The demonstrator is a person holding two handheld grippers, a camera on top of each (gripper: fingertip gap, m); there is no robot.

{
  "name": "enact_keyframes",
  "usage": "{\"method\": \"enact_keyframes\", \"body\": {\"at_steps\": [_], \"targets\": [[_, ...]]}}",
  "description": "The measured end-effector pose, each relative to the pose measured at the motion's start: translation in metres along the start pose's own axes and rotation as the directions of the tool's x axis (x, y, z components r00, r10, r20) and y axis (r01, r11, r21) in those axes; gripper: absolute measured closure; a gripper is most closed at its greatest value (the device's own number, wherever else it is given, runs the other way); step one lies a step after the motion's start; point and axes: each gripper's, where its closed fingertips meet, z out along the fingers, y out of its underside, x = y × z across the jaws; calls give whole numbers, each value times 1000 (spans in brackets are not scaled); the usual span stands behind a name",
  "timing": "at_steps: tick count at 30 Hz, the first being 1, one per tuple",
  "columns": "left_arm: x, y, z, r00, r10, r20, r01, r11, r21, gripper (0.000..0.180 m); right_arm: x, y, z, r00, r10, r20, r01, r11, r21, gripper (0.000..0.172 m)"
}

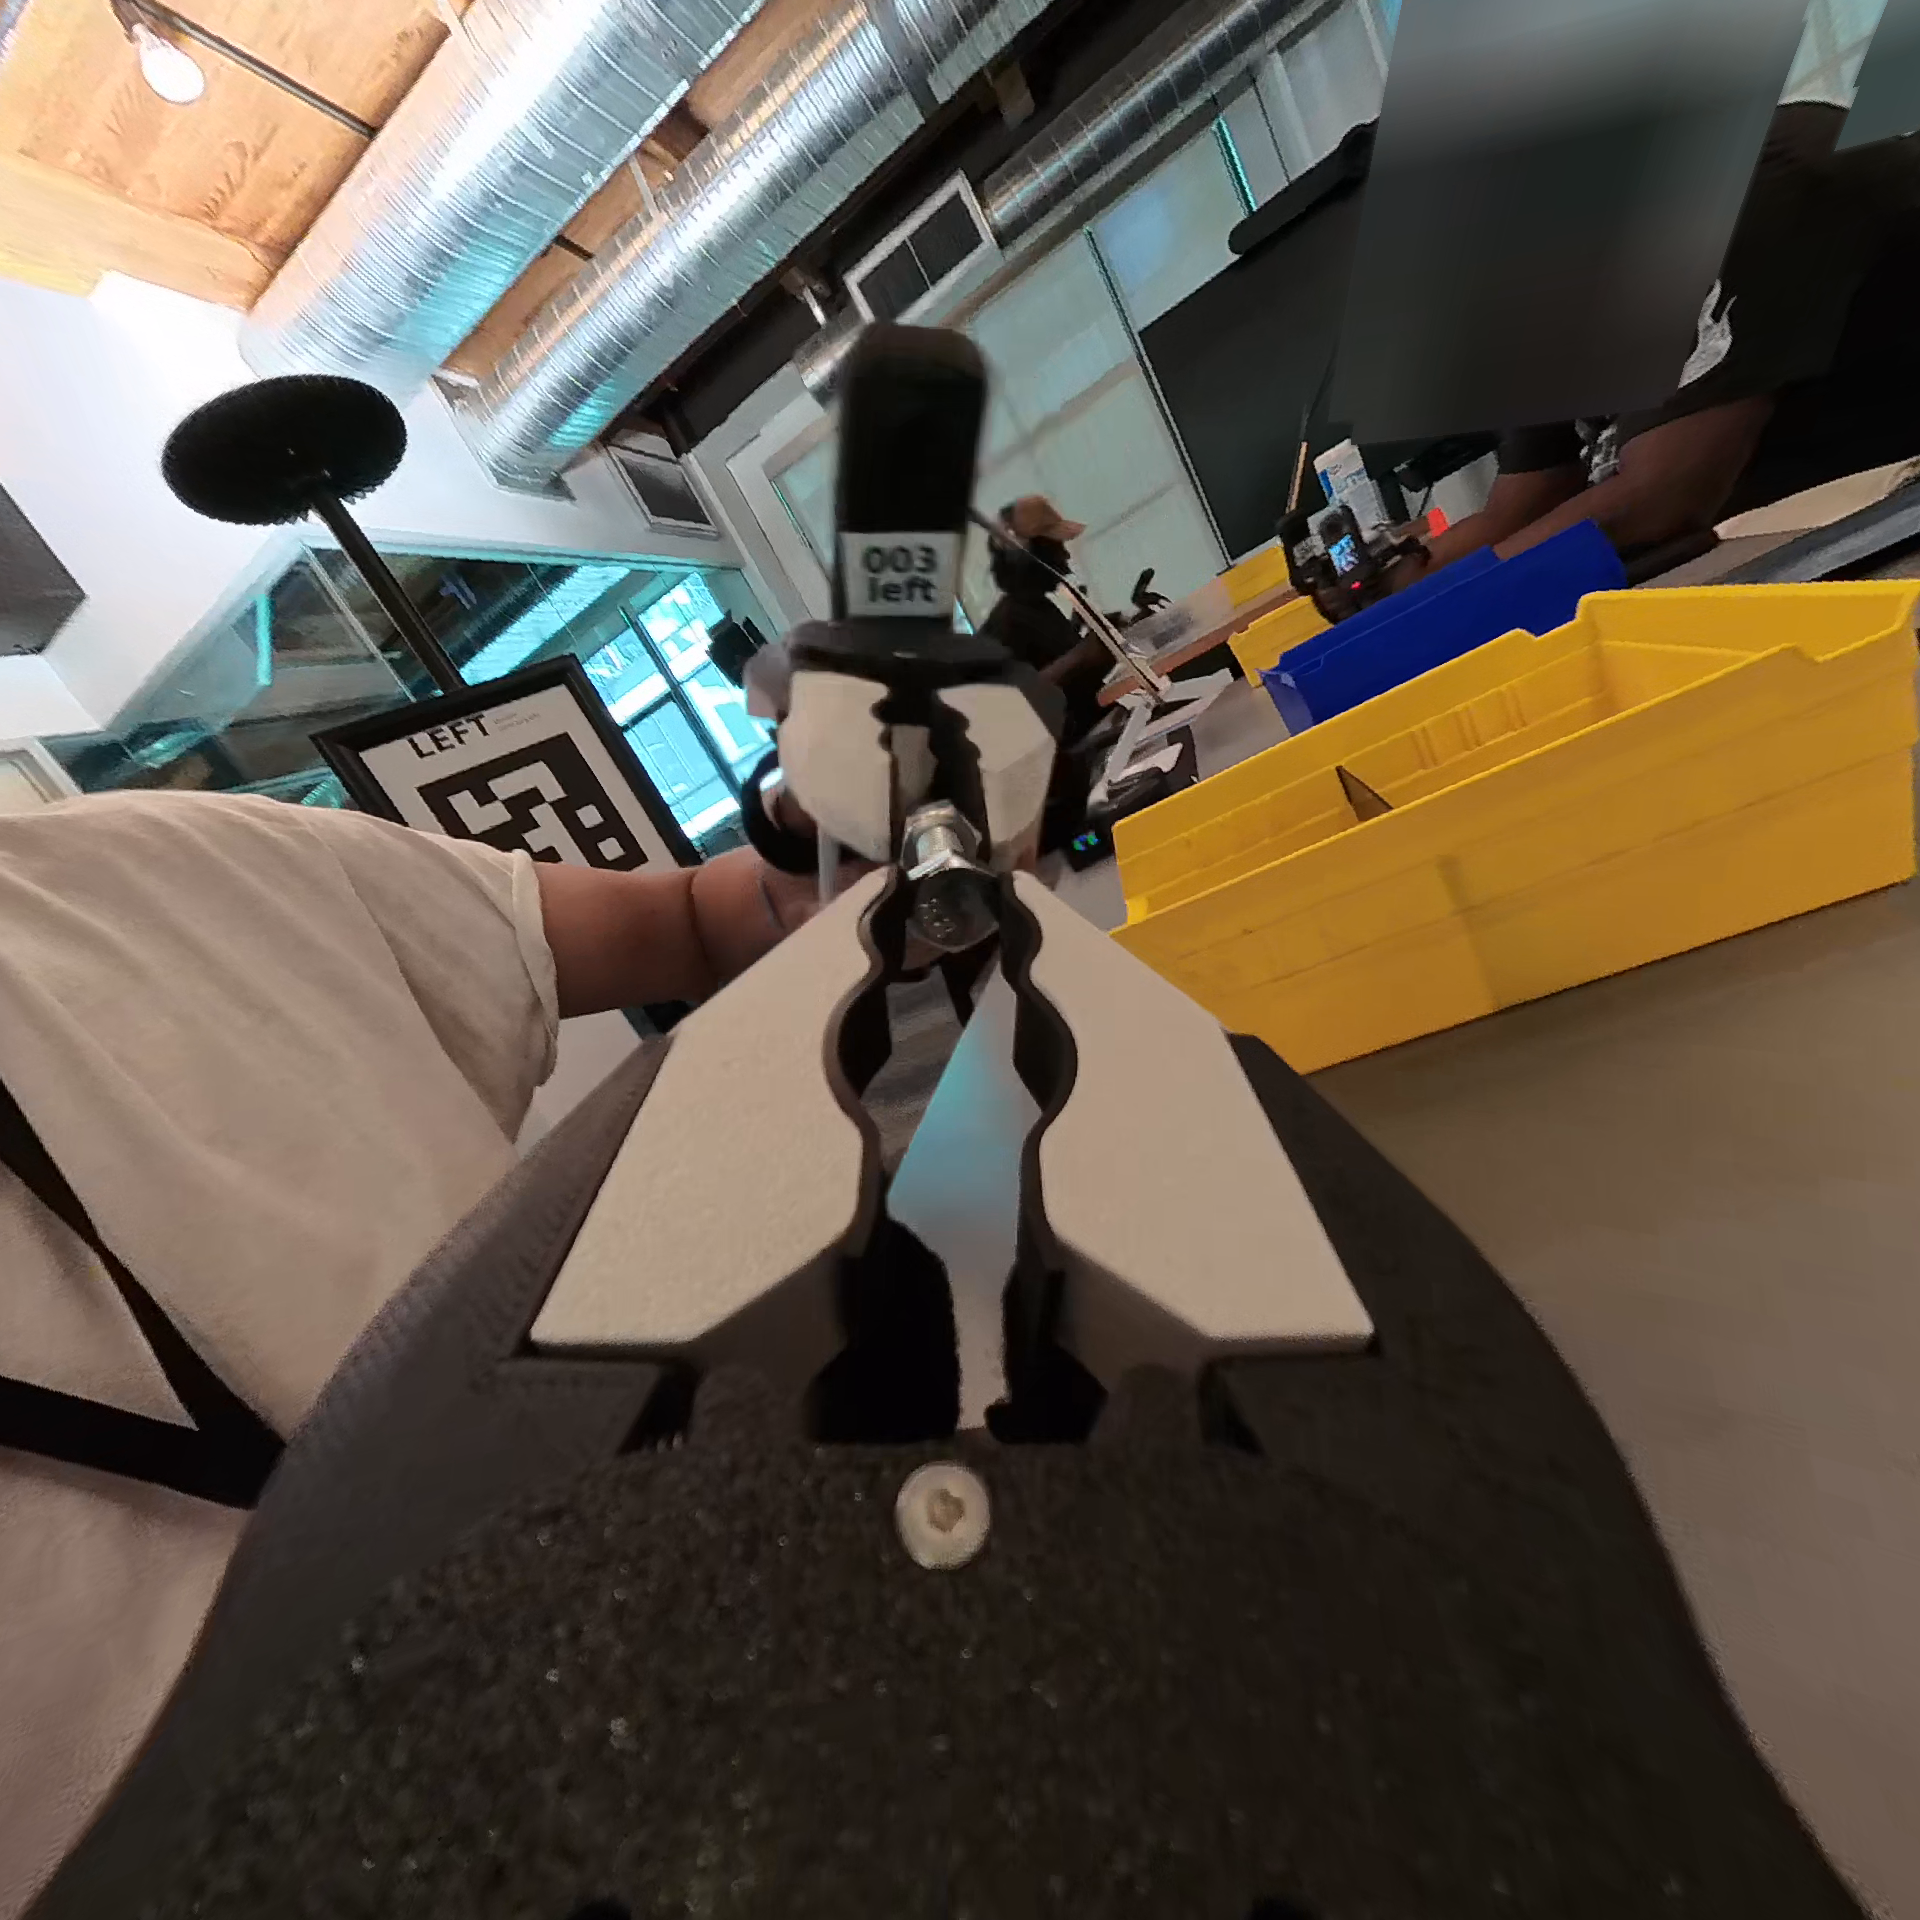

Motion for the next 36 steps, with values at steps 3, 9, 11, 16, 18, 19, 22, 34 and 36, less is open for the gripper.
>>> {"method": "enact_keyframes", "body": {"at_steps": [3, 9, 11, 16, 18, 19, 22, 34, 36], "targets": [[1, 3, -2, 814, 565, 137, -542, 823, -171, 163, -4, 0, 2, 1000, 14, 17, -14, 1000, 8, 155], [-10, -3, -4, -83, 993, 85, -866, -30, -499, 163, 2, 1, 1, 999, 42, 2, -42, 999, 18, 155], [-13, -5, -3, -331, 943, 24, -782, -260, -567, 163, 4, 2, 0, 998, 57, 6, -58, 998, 23, 155], [-15, 0, -7, -166, 986, 32, -809, -117, -576, 140, 6, 5, 0, 999, 36, -11, -36, 999, 5, 155], [-13, -2, -12, 103, 985, 139, -827, 163, -538, 141, 7, 0, -3, 999, 30, -17, -30, 999, 19, 155], [-11, -4, -15, 278, 939, 202, -800, 342, -492, 142, 8, -3, -4, 999, 25, -21, -25, 999, 27, 155], [-11, -2, -19, 826, 496, 268, -425, 860, -283, 139, 8, -7, -7, 1000, 11, -27, -10, 999, 37, 155], [-13, -3, -9, 744, -627, -231, 653, 756, 49, 139, 5, 2, -1, 999, -14, -28, 14, 1000, -10, 155], [-17, -3, -8, 722, -652, -231, 680, 731, 63, 142, 7, 3, -1, 999, -20, -37, 19, 1000, -16, 155]]}}
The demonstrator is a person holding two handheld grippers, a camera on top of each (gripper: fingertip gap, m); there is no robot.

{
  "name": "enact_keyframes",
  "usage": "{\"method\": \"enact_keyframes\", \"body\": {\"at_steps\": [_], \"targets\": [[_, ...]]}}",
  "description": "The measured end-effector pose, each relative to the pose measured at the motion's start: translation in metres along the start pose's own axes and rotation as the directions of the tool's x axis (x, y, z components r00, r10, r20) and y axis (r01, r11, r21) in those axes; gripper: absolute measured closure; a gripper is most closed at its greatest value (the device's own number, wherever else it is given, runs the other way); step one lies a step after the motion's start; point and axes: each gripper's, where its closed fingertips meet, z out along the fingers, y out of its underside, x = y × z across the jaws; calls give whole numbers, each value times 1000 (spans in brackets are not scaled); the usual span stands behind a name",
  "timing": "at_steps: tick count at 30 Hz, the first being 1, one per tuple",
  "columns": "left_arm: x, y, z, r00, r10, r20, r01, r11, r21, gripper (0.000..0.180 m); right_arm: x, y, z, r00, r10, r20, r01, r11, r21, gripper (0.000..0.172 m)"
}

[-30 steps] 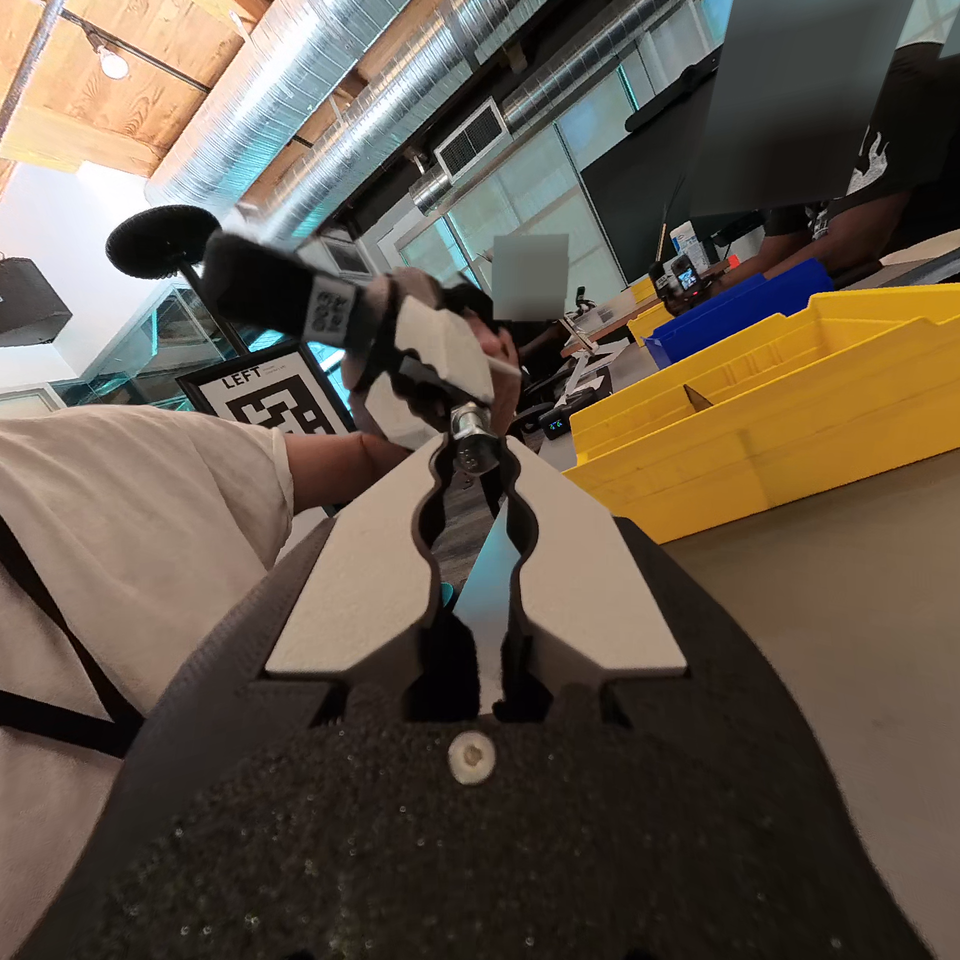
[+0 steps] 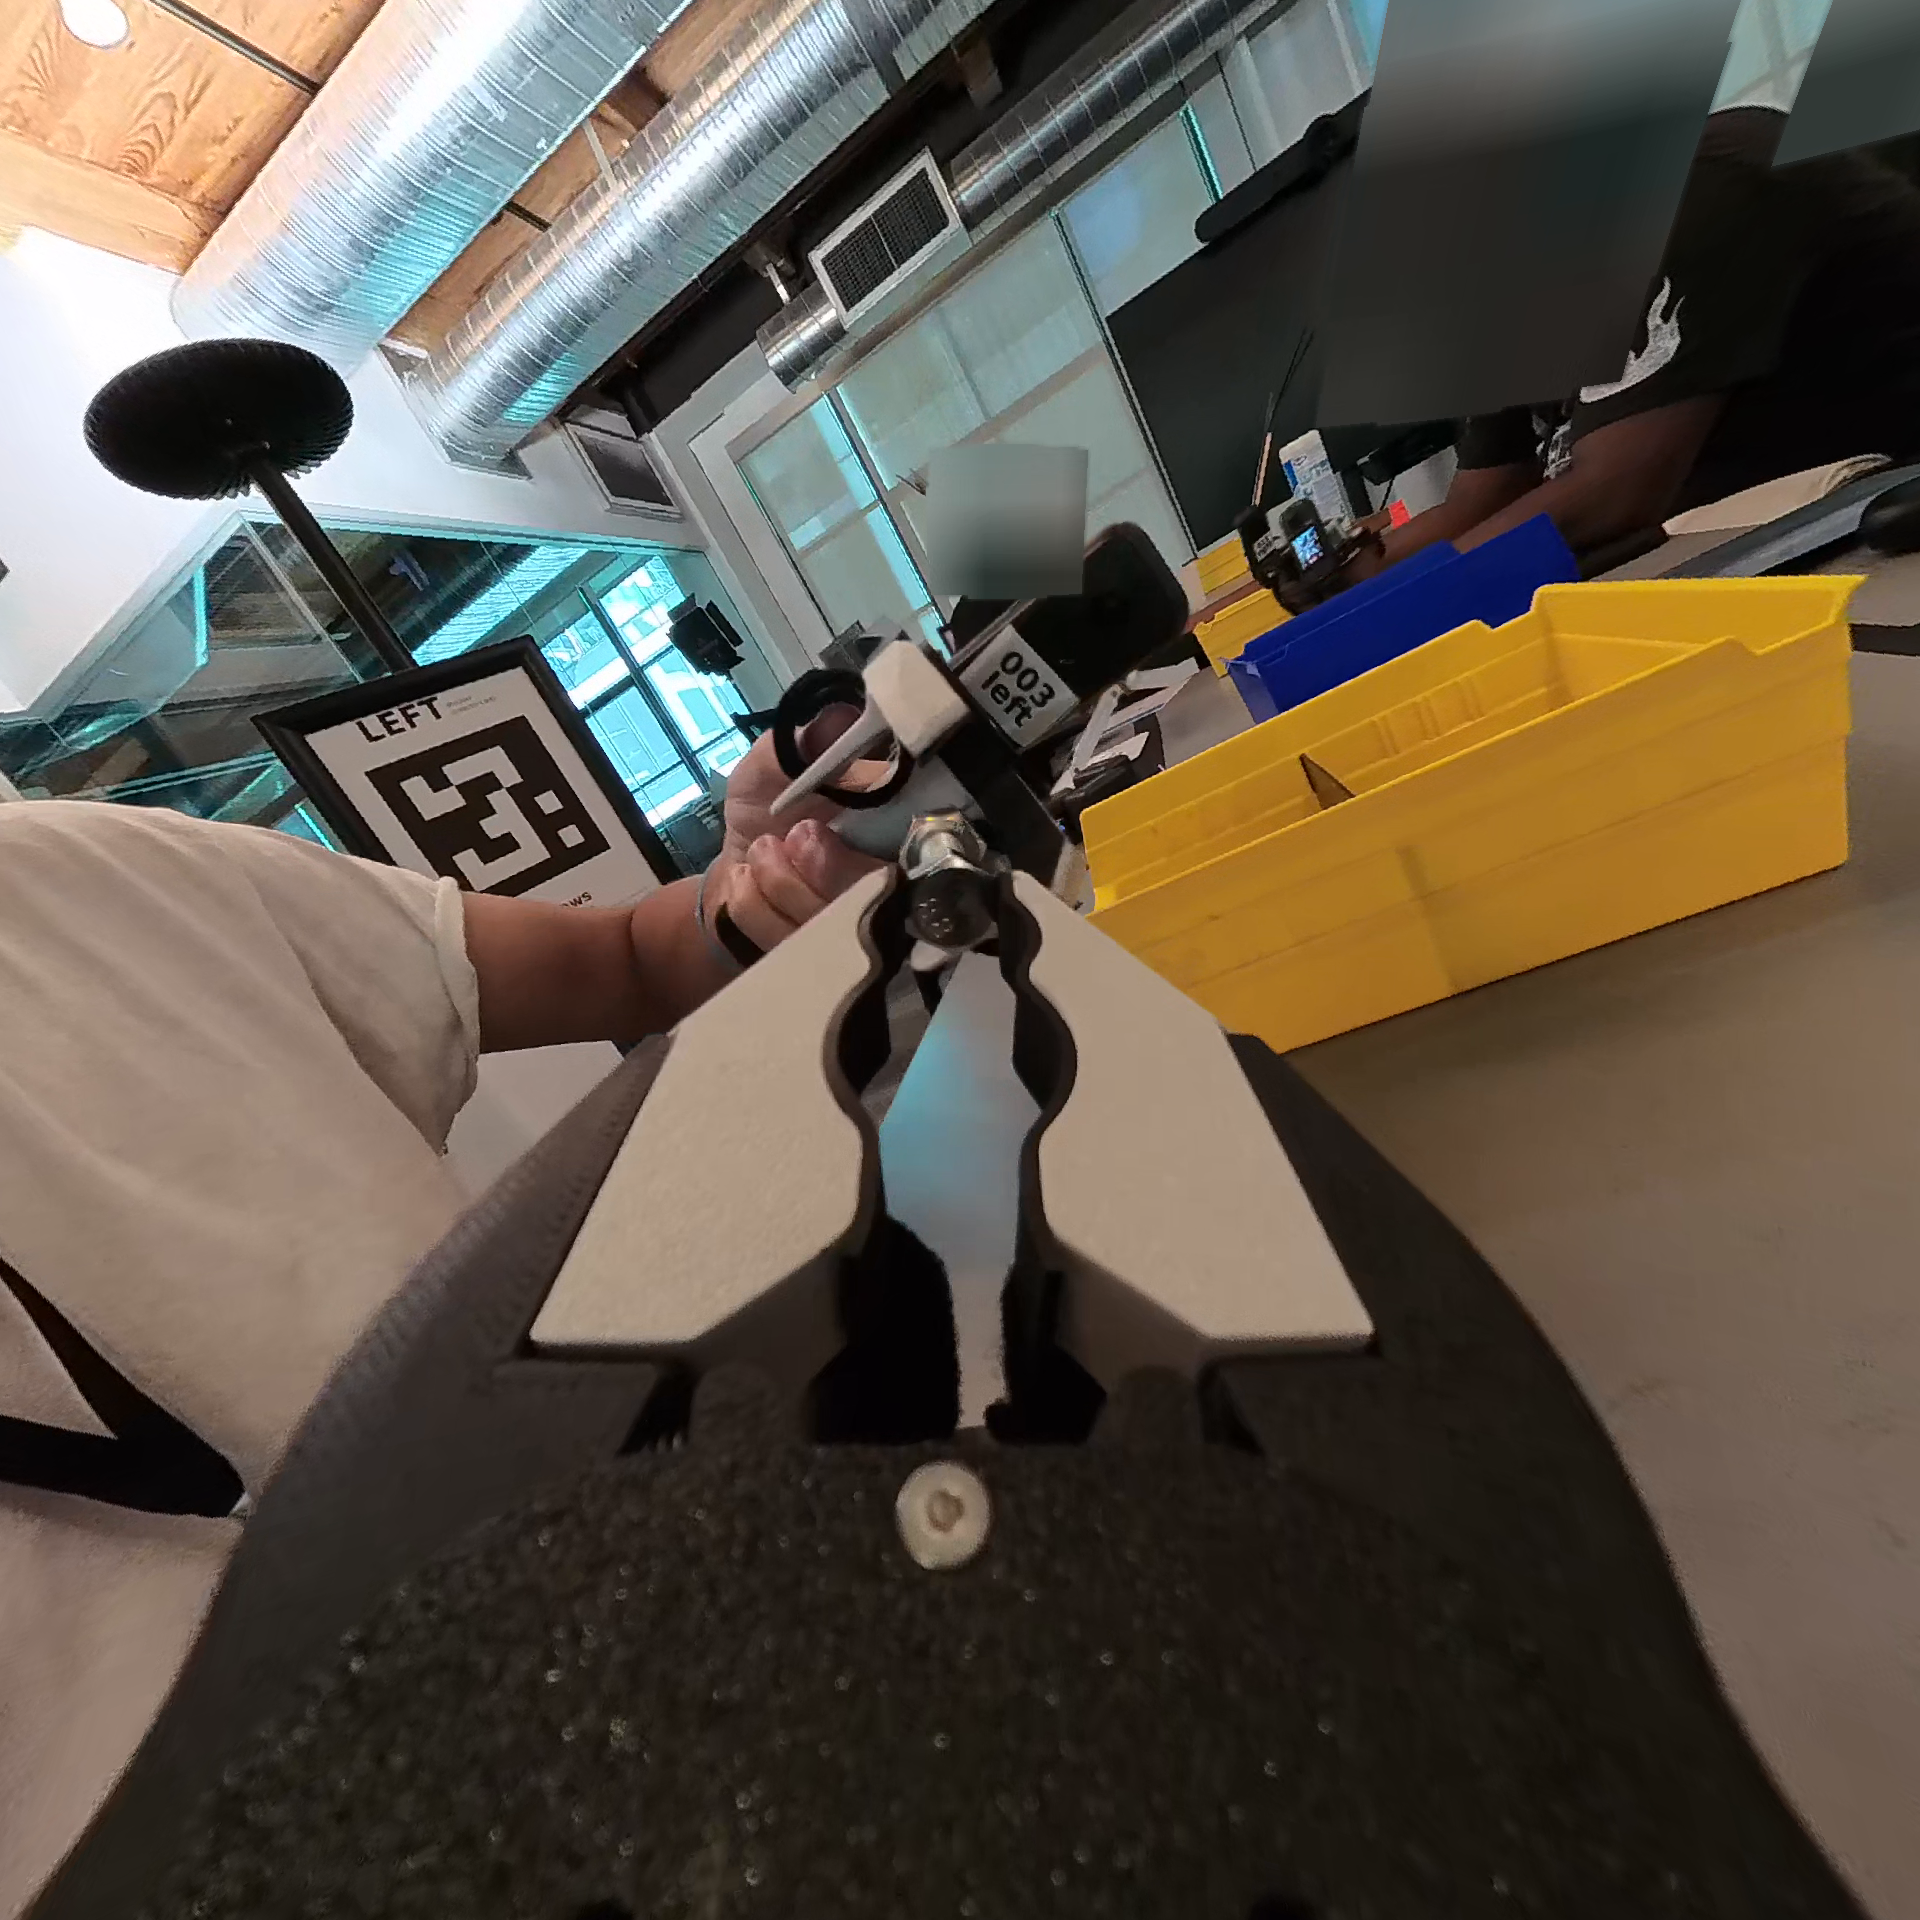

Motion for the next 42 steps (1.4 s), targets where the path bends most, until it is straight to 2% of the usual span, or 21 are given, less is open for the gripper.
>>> {"method": "enact_keyframes", "body": {"at_steps": [8, 12, 15, 17, 18, 20, 21, 22, 24, 26, 28, 30, 32, 35, 36, 38, 40, 42], "targets": [[-6, 10, 5, 978, -211, -5, 211, 978, -11, 148, 5, 6, 3, 985, -148, -93, 142, 988, -63, 155], [-7, 12, 5, 973, -231, -11, 231, 973, -7, 163, 5, 9, 5, 970, -214, -115, 203, 974, -98, 155], [-8, 13, 4, 976, -216, -7, 216, 976, -14, 163, 5, 11, 5, 971, -209, -113, 198, 975, -105, 154], [-7, 13, 5, 991, -132, 11, 132, 991, -27, 164, 5, 10, 5, 977, -186, -106, 177, 980, -93, 154], [-6, 13, 5, 999, -46, 26, 47, 998, -41, 163, 4, 9, 5, 982, -166, -96, 158, 984, -83, 154], [-2, 14, 7, 978, 196, 77, -189, 978, -87, 163, 1, 6, 4, 990, -118, -70, 115, 992, -56, 154], [-1, 15, 7, 940, 326, 104, -314, 942, -120, 163, 0, 4, 4, 994, -93, -57, 91, 995, -41, 155], [0, 15, 8, 879, 459, 131, -437, 884, -165, 163, -1, 3, 4, 997, -70, -44, 69, 997, -31, 155], [-3, 17, 7, 682, 712, 167, -658, 698, -284, 163, -1, 2, 4, 999, -40, -29, 39, 999, -18, 155], [-9, 16, 7, 428, 888, 170, -789, 458, -409, 163, 0, 3, 4, 999, -23, -27, 23, 1000, -19, 155], [-12, 14, 6, 151, 980, 133, -841, 198, -503, 163, 1, 4, 3, 999, -16, -29, 15, 1000, -20, 155], [-10, 10, 6, -147, 987, 62, -836, -91, -541, 163, 0, 2, 3, 1000, 3, -15, -3, 1000, -8, 155], [-5, 6, 7, -420, 907, 2, -757, -349, -552, 163, -2, 0, 3, 1000, 22, 4, -22, 1000, 6, 155], [2, 2, 8, -756, 647, -98, -485, -655, -580, 163, -6, -3, 2, 998, 51, 31, -52, 998, 19, 155], [4, 1, 8, -837, 530, -137, -360, -721, -592, 163, -6, -3, 2, 997, 61, 36, -62, 998, 22, 155], [7, -1, 9, -929, 306, -209, -121, -784, -609, 163, -6, -4, 1, 995, 82, 49, -84, 996, 26, 155], [9, -2, 8, -952, 174, -251, 17, -791, -612, 163, -6, -3, 2, 994, 93, 55, -95, 995, 25, 155], [8, -2, 7, -954, 163, -252, 31, -783, -621, 163, -6, -2, 2, 995, 92, 49, -93, 995, 20, 155]]}}
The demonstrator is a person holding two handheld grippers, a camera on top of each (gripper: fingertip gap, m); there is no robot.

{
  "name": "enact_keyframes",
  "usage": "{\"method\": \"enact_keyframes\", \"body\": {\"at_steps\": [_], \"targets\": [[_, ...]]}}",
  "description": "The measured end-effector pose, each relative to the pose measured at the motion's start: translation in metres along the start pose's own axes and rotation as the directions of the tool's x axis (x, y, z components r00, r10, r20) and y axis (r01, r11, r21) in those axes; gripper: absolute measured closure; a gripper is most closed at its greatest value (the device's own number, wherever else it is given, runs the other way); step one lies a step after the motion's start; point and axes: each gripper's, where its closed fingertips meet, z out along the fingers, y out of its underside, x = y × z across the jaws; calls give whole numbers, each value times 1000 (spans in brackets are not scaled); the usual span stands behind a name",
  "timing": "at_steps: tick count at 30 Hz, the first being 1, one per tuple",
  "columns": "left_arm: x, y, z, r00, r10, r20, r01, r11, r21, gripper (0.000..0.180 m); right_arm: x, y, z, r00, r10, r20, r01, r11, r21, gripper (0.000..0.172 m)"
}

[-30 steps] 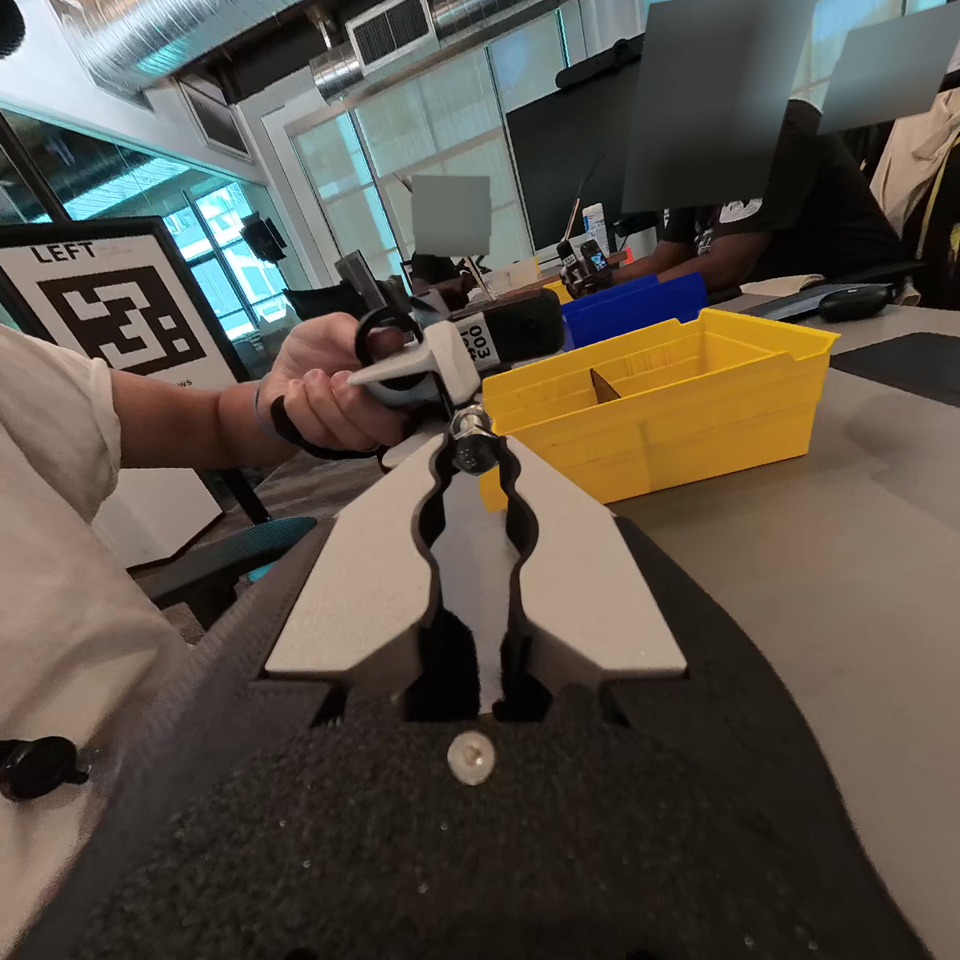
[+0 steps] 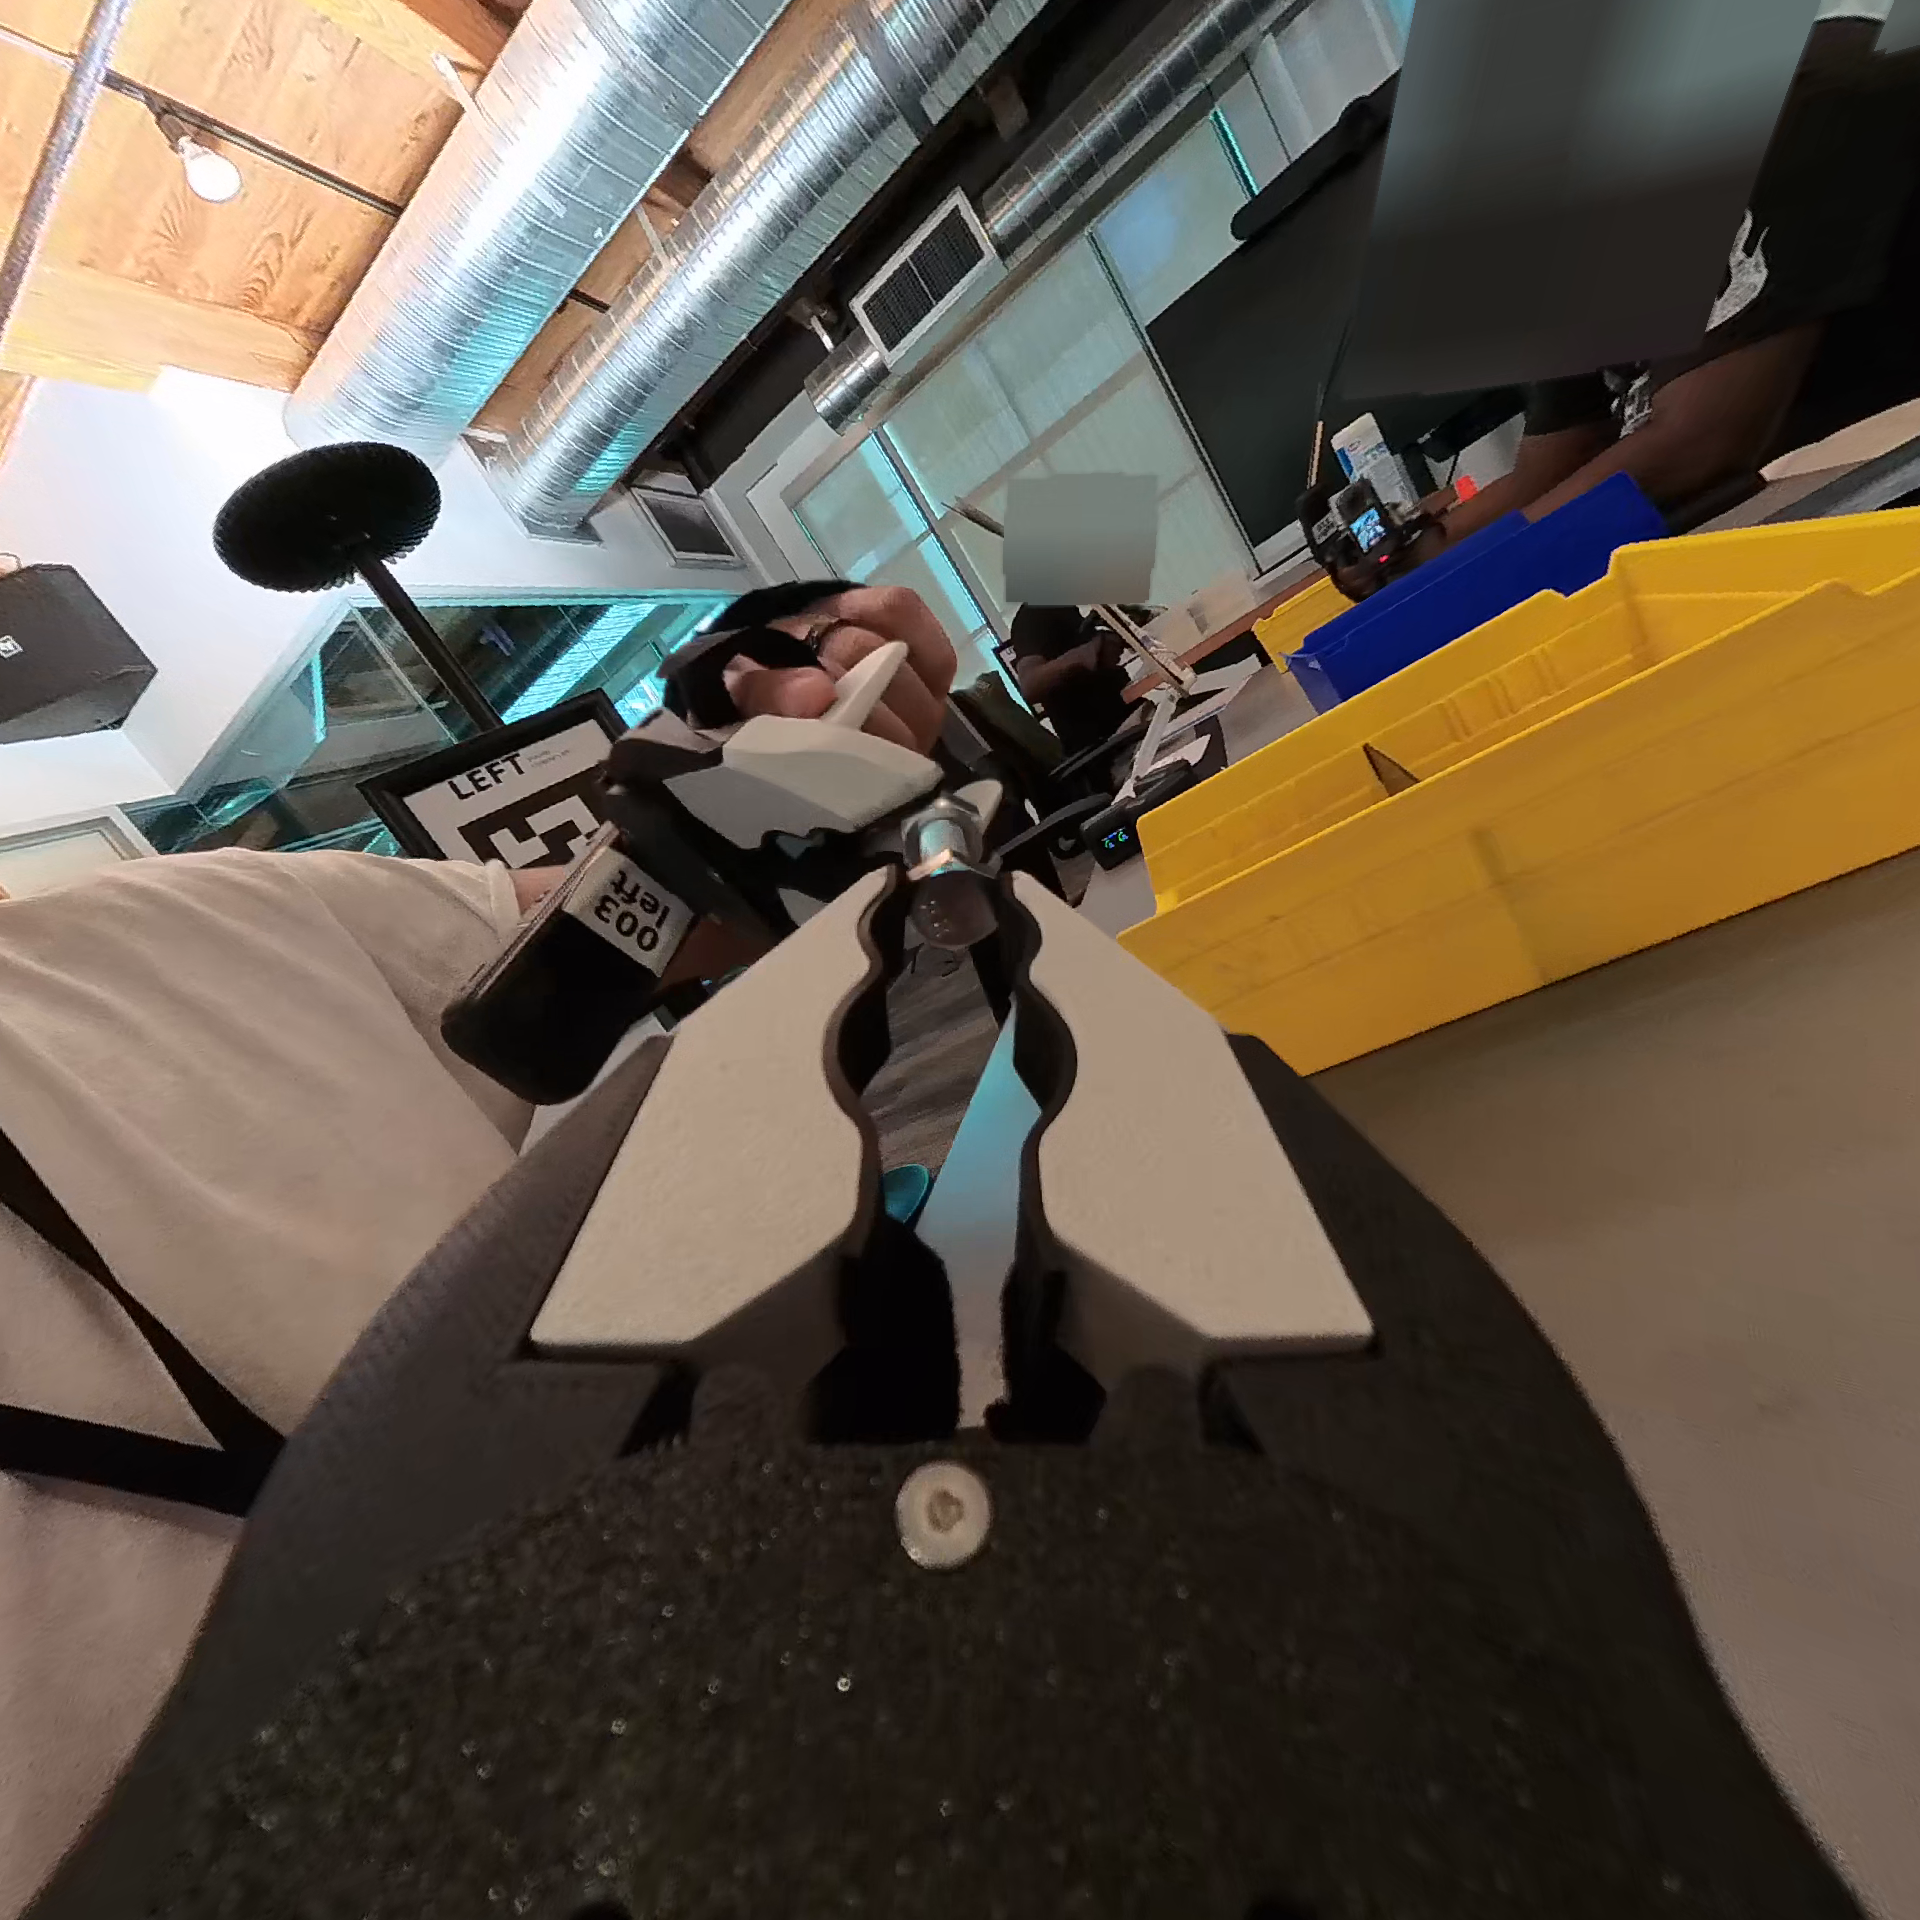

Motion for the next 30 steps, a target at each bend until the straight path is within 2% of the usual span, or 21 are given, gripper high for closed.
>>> {"method": "enact_keyframes", "body": {"at_steps": [2, 3, 5, 6, 7, 8, 9, 10, 11, 12, 13, 14, 15, 16, 18, 21, 23, 26, 30], "targets": [[0, 1, -4, 999, -49, 7, 49, 999, -4, 160, 0, 0, 0, 1000, -6, -2, 6, 1000, -1, 155], [-2, 2, -7, 997, -74, 31, 74, 997, -7, 149, -1, -2, -1, 1000, -5, -2, 5, 1000, 4, 155], [-7, 9, -15, 990, -114, 79, 118, 992, -42, 147, 0, -7, -5, 1000, -9, -5, 9, 1000, 20, 155], [-6, 12, -20, 982, -177, 69, 181, 982, -56, 146, 0, -10, -6, 1000, -14, -10, 14, 999, 30, 155], [-3, 15, -24, 953, -299, 51, 302, 950, -76, 145, 1, -12, -8, 1000, -21, -15, 21, 999, 37, 155], [4, 20, -26, 885, -465, 14, 463, 879, -117, 146, 0, -14, -9, 999, -30, -19, 31, 999, 41, 155], [19, 22, -28, 760, -648, -53, 629, 754, -189, 142, 0, -15, -10, 999, -41, -24, 42, 998, 42, 155], [34, 19, -30, 574, -809, -127, 764, 585, -272, 141, 0, -16, -10, 998, -54, -30, 56, 998, 39, 155], [42, 9, -32, 345, -917, -198, 859, 394, -328, 141, 0, -15, -10, 997, -71, -37, 72, 997, 33, 155], [41, -4, -35, 106, -960, -259, 914, 197, -354, 140, 0, -14, -9, 995, -89, -44, 90, 996, 23, 155], [36, -12, -37, -104, -948, -302, 928, 17, -372, 140, -1, -12, -8, 994, -102, -47, 103, 995, 14, 155], [30, -15, -37, -272, -907, -321, 910, -134, -393, 139, -2, -10, -7, 993, -109, -45, 110, 994, 7, 155], [25, -16, -36, -408, -851, -331, 873, -258, -414, 139, -3, -9, -6, 993, -113, -42, 113, 994, 1, 155], [21, -18, -34, -515, -784, -347, 828, -351, -437, 139, -4, -7, -4, 992, -117, -40, 117, 993, -6, 155], [19, -21, -29, -663, -666, -342, 732, -478, -486, 139, -5, -5, -3, 991, -125, -39, 125, 992, -18, 155], [7, -22, -21, -824, -454, -338, 566, -657, -498, 139, -5, -2, -1, 991, -125, -37, 124, 992, -29, 155], [-4, -17, -18, -893, -281, -352, 432, -751, -499, 139, -4, 0, -1, 991, -130, -42, 129, 991, -36, 155], [-6, -10, -14, -933, -113, -341, 288, -805, -520, 142, -3, 1, 0, 990, -134, -46, 132, 990, -42, 155], [0, -10, -10, -951, -32, -308, 208, -803, -558, 147, 0, 2, -1, 988, -141, -60, 138, 989, -50, 155]]}}
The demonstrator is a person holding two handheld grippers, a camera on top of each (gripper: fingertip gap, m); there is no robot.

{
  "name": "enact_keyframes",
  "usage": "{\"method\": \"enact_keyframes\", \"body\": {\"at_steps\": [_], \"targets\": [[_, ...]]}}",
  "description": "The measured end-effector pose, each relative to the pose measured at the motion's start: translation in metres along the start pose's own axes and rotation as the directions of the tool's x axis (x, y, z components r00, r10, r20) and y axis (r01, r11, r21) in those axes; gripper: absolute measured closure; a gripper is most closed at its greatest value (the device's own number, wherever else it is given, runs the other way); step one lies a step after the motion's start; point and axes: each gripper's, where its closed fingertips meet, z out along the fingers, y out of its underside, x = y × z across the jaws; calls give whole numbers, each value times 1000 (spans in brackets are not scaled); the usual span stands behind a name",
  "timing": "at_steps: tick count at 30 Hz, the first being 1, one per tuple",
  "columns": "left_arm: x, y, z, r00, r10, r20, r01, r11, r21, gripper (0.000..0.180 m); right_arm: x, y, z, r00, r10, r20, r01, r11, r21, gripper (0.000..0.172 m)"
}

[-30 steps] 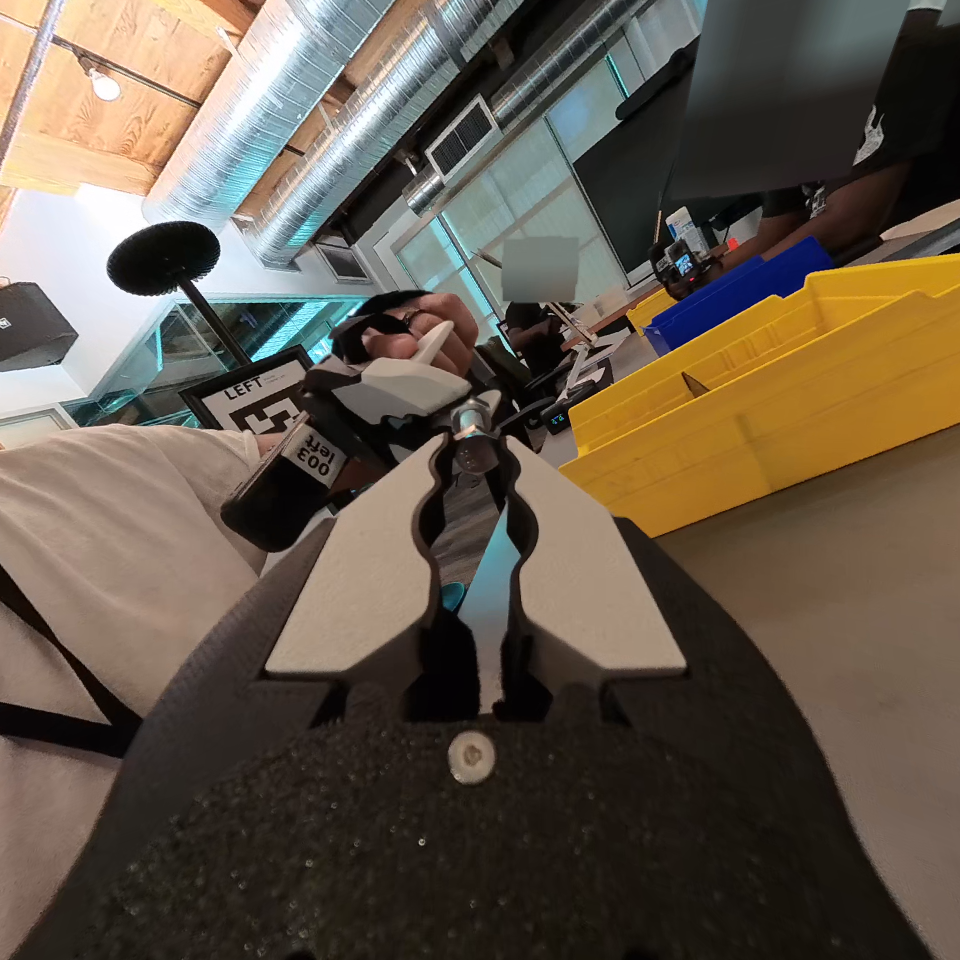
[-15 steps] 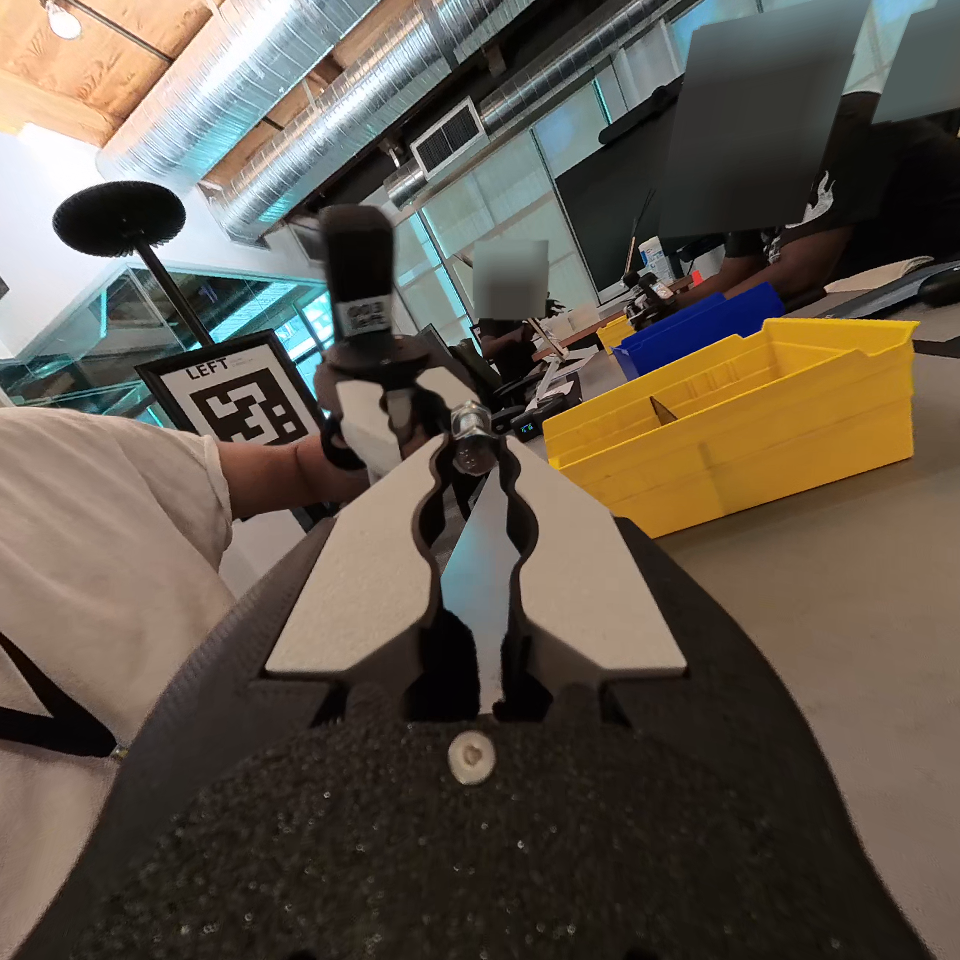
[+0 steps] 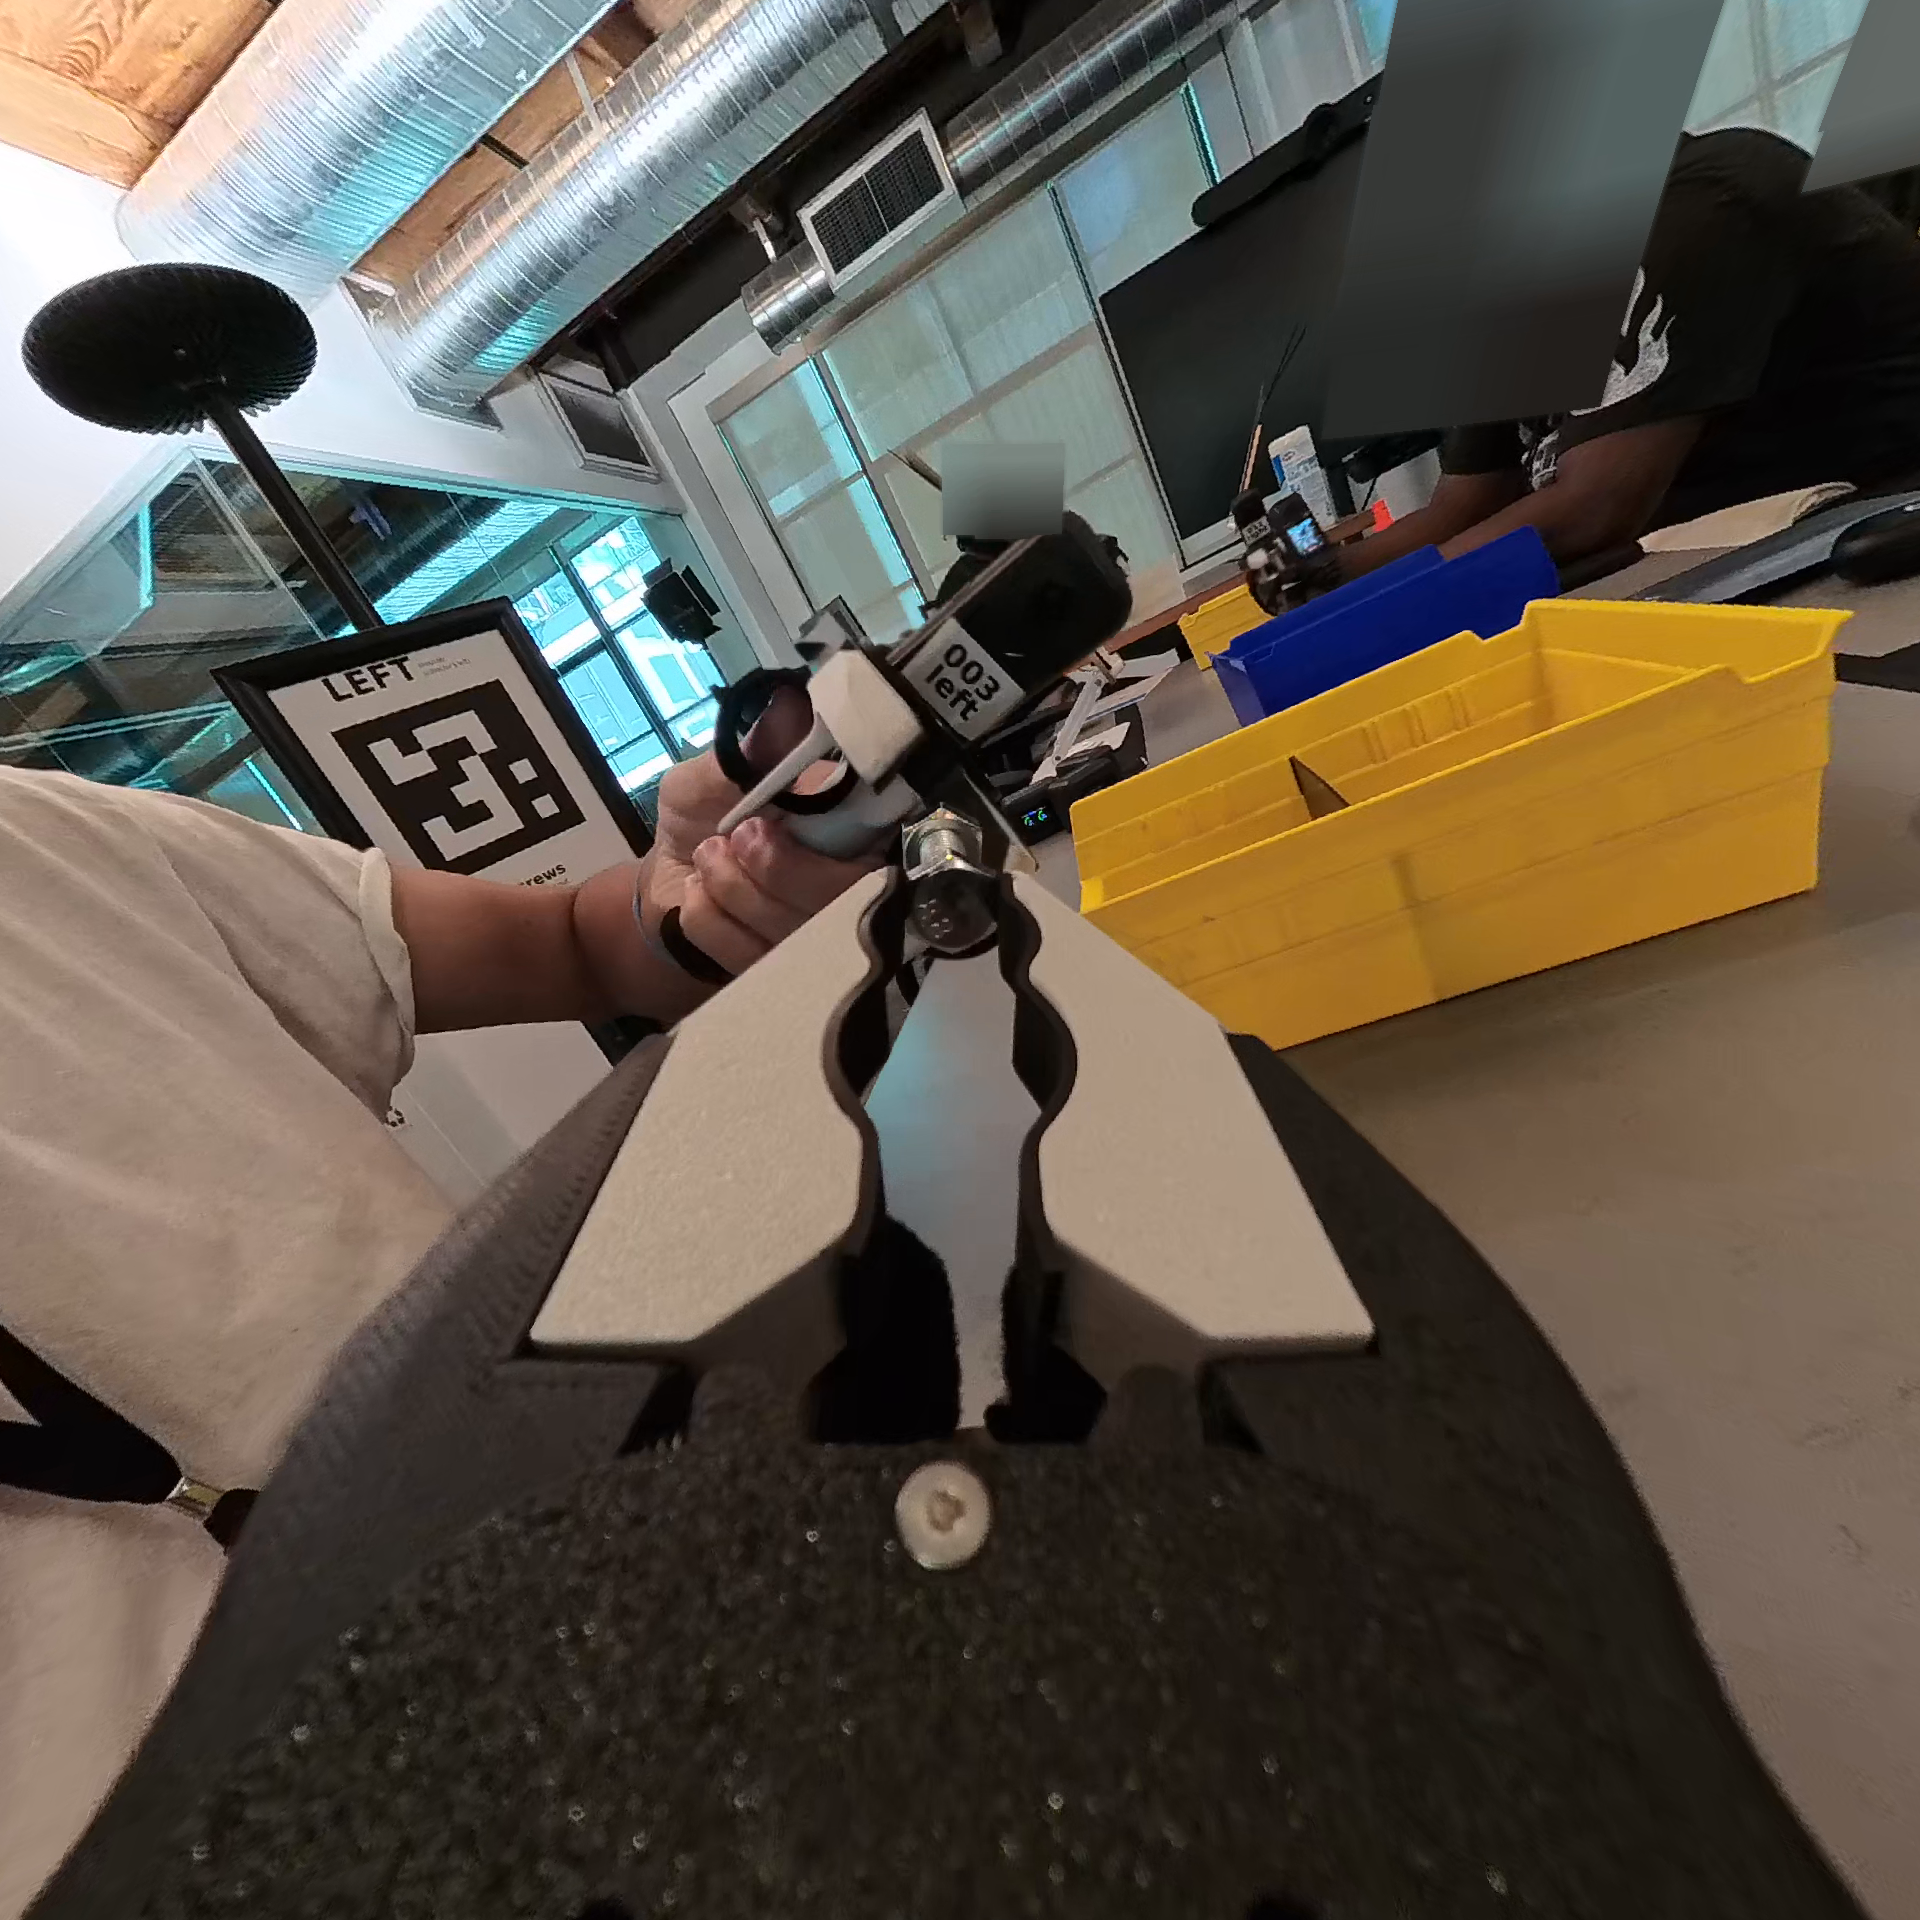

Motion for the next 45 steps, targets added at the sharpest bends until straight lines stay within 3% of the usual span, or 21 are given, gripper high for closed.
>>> {"method": "enact_keyframes", "body": {"at_steps": [5, 8, 10, 13, 15, 18, 22, 24, 27, 29, 31, 34, 38, 42, 45], "targets": [[-3, 5, 4, 999, -45, -10, 44, 998, -42, 164, 2, 3, 1, 999, -35, -22, 35, 999, -23, 155], [-6, 3, 3, 1000, -27, -11, 26, 998, -49, 164, 4, 5, 1, 999, -42, -33, 41, 999, -31, 155], [-5, 5, 3, 999, 51, -9, -52, 996, -74, 164, 3, 4, 1, 999, -35, -23, 34, 999, -25, 154], [-2, 7, 2, 949, 313, 22, -308, 942, -136, 164, -1, 2, 2, 1000, -25, -7, 25, 1000, -18, 155], [-2, 9, 1, 828, 558, 63, -536, 819, -205, 164, -3, 1, 2, 1000, -13, 9, 13, 1000, -12, 155], [-4, 13, -1, 562, 821, 99, -763, 561, -322, 164, -8, 0, 3, 999, 8, 43, -8, 1000, -2, 155], [-2, 15, -4, 225, 973, 58, -878, 228, -422, 164, -14, 0, 4, 997, 18, 72, -18, 1000, -2, 155], [-1, 14, -5, 9, 1000, 26, -892, 20, -453, 164, -17, 0, 4, 995, 29, 95, -30, 1000, 2, 155], [2, 12, -5, -345, 938, -31, -813, -315, -490, 164, -20, -2, 3, 991, 52, 125, -54, 998, 10, 155], [6, 11, -4, -537, 840, -71, -709, -496, -501, 164, -22, -4, 2, 986, 73, 150, -77, 997, 19, 155], [9, 10, -4, -689, 716, -112, -578, -636, -512, 164, -23, -5, 2, 983, 85, 161, -90, 996, 24, 155], [12, 8, -4, -854, 492, -171, -347, -783, -516, 164, -24, -5, 1, 981, 96, 171, -102, 994, 25, 155], [13, 5, -4, -957, 153, -247, -3, -855, -518, 164, -22, -4, 1, 977, 115, 180, -121, 992, 22, 155], [12, 6, -5, -942, -118, -313, 262, -843, -470, 164, -21, -2, 2, 977, 119, 178, -124, 992, 15, 155], [7, 4, -7, -923, -170, -346, 326, -822, -467, 164, -18, 0, 2, 979, 123, 161, -126, 992, 6, 155]]}}
